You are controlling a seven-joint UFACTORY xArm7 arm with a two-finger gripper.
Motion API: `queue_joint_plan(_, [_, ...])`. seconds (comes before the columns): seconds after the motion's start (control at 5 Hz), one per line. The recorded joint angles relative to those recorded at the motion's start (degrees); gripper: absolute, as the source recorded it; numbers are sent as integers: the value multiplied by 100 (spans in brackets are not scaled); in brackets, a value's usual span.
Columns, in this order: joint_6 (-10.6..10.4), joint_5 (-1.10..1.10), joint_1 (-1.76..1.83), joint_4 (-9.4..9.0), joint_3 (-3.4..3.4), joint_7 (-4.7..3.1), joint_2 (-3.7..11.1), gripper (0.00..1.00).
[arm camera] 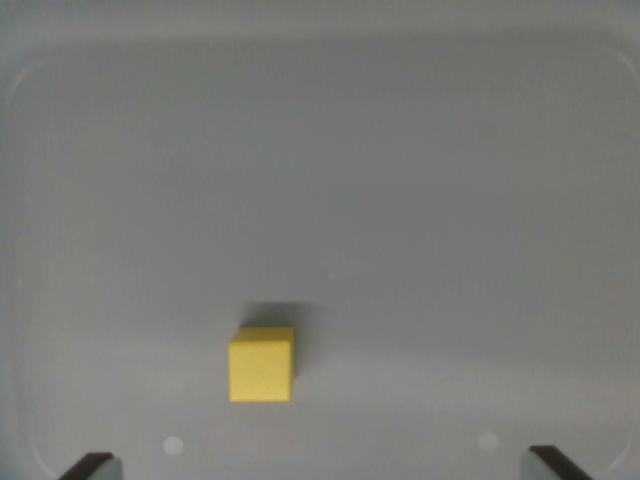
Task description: Pick yellow cube
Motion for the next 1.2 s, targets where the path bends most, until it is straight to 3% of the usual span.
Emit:
queue_joint_plan(0.6, [-100, 7, 5, -83, 7, 0, 16, 0])
queue_joint_plan(1.2, [-368, 25, 18, -302, 25, -1, 59, 0])
